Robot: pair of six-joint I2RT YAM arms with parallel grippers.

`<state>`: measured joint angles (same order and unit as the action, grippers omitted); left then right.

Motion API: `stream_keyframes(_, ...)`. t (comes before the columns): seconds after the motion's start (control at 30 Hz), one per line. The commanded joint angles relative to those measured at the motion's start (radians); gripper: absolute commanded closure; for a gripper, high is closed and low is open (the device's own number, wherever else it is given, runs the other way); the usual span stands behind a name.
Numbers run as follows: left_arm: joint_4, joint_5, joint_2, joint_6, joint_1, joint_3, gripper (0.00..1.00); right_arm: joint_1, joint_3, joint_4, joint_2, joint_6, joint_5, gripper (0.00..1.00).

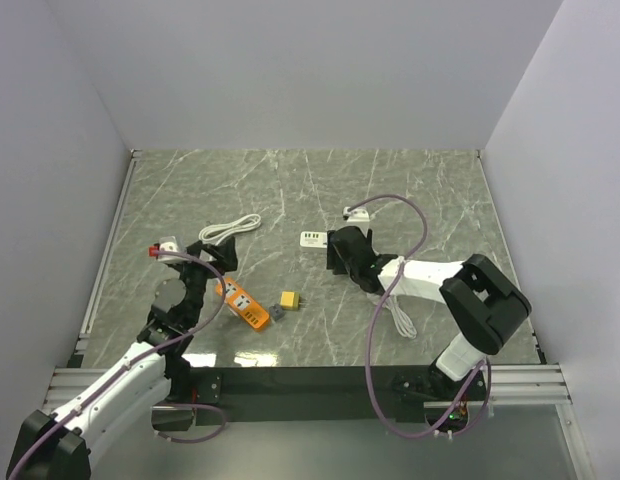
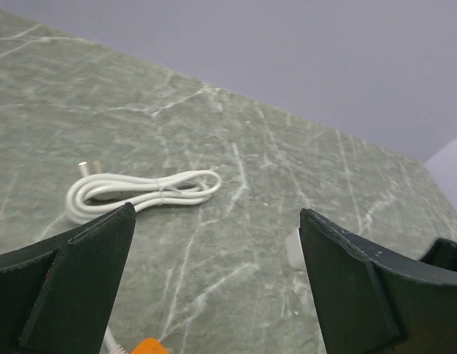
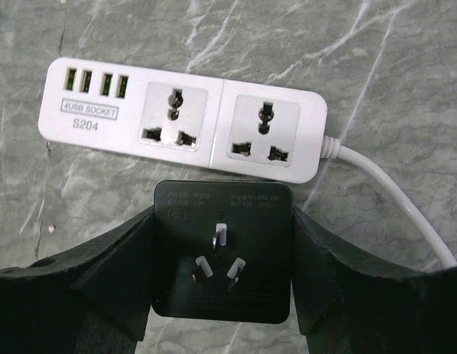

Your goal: Insert the plug

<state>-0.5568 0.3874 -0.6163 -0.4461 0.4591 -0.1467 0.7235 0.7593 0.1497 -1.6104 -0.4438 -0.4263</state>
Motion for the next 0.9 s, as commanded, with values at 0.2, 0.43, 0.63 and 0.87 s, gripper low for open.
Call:
stream_keyframes(0.2,-0.196,-0.369,0.02,0.119,0.039,-0.005,0.0,-0.076,-0.006,0.057,0.282,0.174,0.387,1.0)
stream_keyframes(0.43,-0.226,-0.705,0.01,0.122,0.042,-0.03,0.01,-0.124,-0.066,0.082,0.423,0.306,0.76,1.0)
stream_keyframes(0.63,-0.276,-0.956,-0.04,0.132,0.047,-0.047,0.0,-0.13,-0.097,0.108,0.483,0.376,1.099,1.0)
stream_keyframes(0.87,-0.285,-1.108,-0.08,0.142,0.081,-0.067,0.01,-0.128,-0.129,0.214,0.509,0.338,1.396,1.0)
